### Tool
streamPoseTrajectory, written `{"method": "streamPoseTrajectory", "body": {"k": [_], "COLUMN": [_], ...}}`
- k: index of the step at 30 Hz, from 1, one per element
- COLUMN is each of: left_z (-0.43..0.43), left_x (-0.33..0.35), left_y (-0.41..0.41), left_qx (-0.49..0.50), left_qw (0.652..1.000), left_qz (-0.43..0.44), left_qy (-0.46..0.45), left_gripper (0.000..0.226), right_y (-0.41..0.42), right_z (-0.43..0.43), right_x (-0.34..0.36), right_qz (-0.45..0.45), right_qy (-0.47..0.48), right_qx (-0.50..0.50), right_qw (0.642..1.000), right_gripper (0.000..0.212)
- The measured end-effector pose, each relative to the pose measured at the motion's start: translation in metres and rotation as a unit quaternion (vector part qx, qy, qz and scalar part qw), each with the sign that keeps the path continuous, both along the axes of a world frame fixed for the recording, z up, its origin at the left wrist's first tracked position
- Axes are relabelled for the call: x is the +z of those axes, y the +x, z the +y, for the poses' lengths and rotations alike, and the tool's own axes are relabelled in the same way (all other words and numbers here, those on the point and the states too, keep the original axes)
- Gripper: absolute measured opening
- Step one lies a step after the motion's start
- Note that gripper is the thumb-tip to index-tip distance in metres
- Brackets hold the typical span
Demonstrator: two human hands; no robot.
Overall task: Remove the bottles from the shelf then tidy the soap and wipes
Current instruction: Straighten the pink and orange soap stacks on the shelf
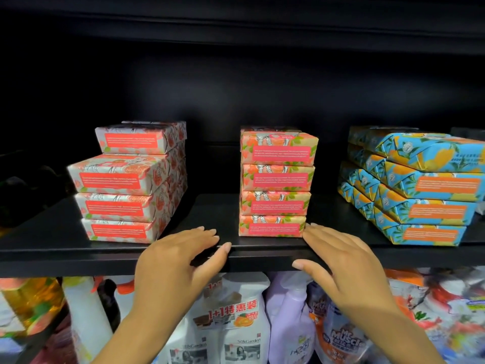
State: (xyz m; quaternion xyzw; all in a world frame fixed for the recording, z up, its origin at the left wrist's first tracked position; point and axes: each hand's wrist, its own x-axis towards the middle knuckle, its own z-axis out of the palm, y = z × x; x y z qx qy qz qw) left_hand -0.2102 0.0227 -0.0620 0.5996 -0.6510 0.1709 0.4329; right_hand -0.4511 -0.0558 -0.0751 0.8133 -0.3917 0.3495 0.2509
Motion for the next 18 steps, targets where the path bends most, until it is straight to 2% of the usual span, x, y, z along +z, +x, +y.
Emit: {"method": "streamPoseTrajectory", "body": {"k": [6, 10, 14, 18], "left_z": [-0.001, -0.001, 0.002, -0.004], "left_x": [-0.001, -0.002, 0.000, 0.005], "left_y": [0.001, 0.004, -0.002, -0.036], "left_qx": [-0.004, -0.015, -0.060, -0.134], "left_qw": [1.000, 0.999, 0.994, 0.980], "left_qz": [-0.010, -0.030, -0.056, -0.076], "left_qy": [-0.009, -0.008, -0.071, -0.129], "left_gripper": [0.041, 0.041, 0.030, 0.022], "right_y": [0.001, -0.002, -0.015, -0.042], "right_z": [0.001, 0.004, 0.012, 0.027], "right_x": [0.001, 0.005, 0.018, 0.046], "right_qz": [0.002, -0.005, -0.114, -0.187], "right_qy": [0.004, 0.050, 0.144, 0.035], "right_qx": [-0.002, 0.005, 0.089, 0.097], "right_qw": [1.000, 0.999, 0.979, 0.977], "right_gripper": [0.076, 0.072, 0.056, 0.035]}}
